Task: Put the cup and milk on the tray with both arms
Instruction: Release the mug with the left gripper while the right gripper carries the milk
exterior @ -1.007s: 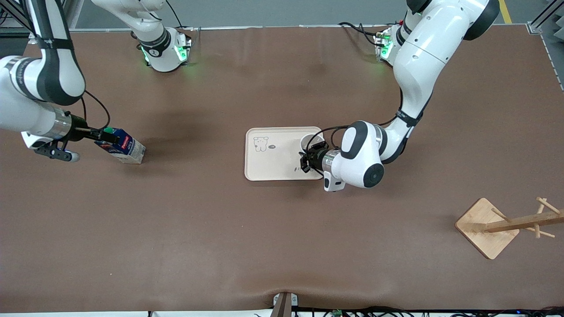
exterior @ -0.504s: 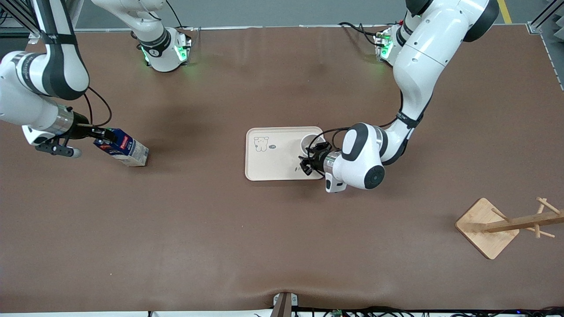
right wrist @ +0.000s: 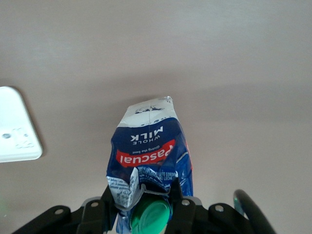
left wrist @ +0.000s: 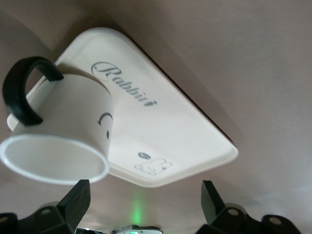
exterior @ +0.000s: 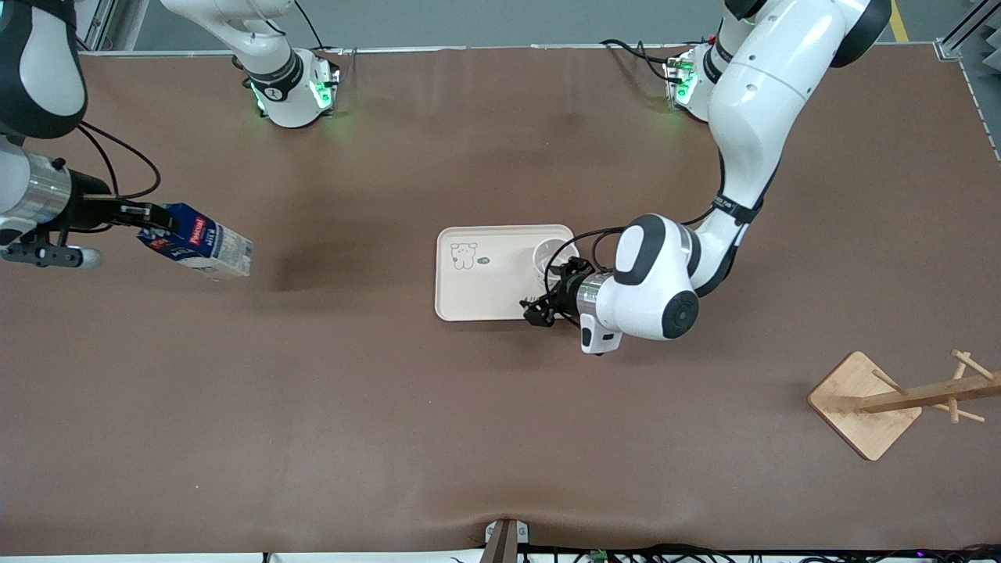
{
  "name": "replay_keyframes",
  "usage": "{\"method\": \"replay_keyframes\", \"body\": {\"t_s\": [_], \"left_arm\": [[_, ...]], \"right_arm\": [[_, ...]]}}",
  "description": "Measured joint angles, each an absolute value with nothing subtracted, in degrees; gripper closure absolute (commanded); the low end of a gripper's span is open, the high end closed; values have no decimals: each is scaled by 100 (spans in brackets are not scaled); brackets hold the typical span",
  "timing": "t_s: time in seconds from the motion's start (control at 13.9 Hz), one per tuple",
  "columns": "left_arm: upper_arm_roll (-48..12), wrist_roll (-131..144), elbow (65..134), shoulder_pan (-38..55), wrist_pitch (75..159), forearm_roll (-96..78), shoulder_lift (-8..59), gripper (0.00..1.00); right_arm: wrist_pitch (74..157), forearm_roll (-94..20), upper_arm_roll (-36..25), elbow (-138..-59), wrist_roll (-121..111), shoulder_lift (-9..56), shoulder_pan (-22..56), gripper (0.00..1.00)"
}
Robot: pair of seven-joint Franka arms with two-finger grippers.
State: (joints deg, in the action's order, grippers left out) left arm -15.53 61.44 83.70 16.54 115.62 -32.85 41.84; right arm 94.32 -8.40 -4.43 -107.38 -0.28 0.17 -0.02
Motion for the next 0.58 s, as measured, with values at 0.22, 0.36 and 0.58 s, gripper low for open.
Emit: {"method": "replay_keyframes", "body": {"t_s": [0.22,0.36,0.58], "left_arm": [[-1545,6189,8259,1488,11417,-2408,3773,0],[-1544,6195,8219,1357,11361,-1650,3485,0],[-1533,6195,8215,1156,11316,-991,3134,0]], "right_arm": [[9491,-1245,-426,-10729,669,122,745,100],[9892,-1653,-408,-10721,1710,238,1563,100],[10857,-2285,-382,-10719,3117,634,2784,100]]}}
